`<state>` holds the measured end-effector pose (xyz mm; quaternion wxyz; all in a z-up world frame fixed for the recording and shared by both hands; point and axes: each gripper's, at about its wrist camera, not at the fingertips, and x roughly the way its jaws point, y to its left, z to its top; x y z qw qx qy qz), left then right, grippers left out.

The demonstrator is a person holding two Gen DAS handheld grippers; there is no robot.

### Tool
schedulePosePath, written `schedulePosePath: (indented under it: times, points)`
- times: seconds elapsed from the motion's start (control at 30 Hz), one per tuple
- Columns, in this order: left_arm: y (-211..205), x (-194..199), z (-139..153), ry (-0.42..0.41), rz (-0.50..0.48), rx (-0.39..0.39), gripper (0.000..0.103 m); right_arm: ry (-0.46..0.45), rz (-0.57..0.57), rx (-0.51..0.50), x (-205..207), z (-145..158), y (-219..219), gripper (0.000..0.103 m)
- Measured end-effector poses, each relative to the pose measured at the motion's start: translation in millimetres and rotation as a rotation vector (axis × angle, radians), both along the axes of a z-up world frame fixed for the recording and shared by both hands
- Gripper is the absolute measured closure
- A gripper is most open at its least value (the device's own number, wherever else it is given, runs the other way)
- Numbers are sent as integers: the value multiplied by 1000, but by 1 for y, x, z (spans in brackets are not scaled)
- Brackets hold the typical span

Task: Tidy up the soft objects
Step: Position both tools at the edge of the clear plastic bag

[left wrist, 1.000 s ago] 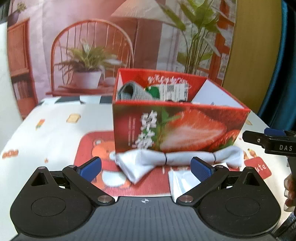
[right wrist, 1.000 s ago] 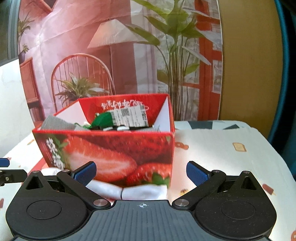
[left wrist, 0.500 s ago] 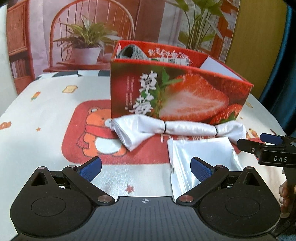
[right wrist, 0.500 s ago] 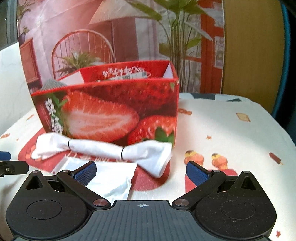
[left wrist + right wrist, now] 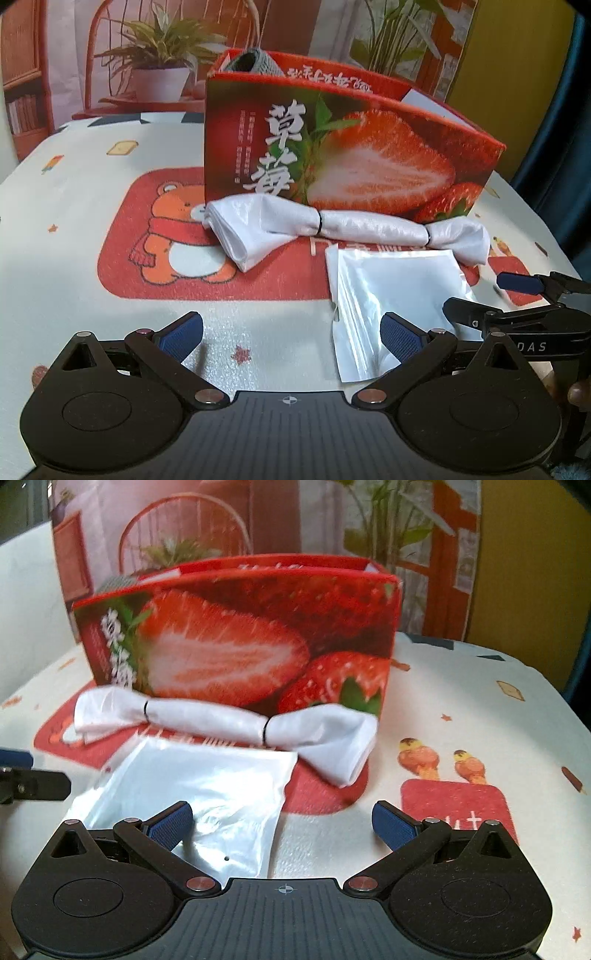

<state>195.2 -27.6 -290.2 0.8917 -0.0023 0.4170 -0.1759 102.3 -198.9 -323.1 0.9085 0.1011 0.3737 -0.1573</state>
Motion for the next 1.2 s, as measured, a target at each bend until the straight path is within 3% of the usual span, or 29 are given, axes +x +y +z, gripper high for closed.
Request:
schedulePosePath:
  times: [0.2, 0.43, 1.0, 1.2]
  points:
    - [1, 4, -11, 39, 12, -14, 0, -10, -4, 41, -2, -6, -5, 0]
    - [-1, 4, -13, 18, 8, -4, 0, -23, 8, 44, -4, -8, -6, 0]
    - [-12, 8, -16, 35, -31, 94, 0, -39, 7, 41, -3, -10, -6, 0]
    - [3, 23, -10, 107, -21, -21, 5, -39, 10, 42, -4, -10, -6, 0]
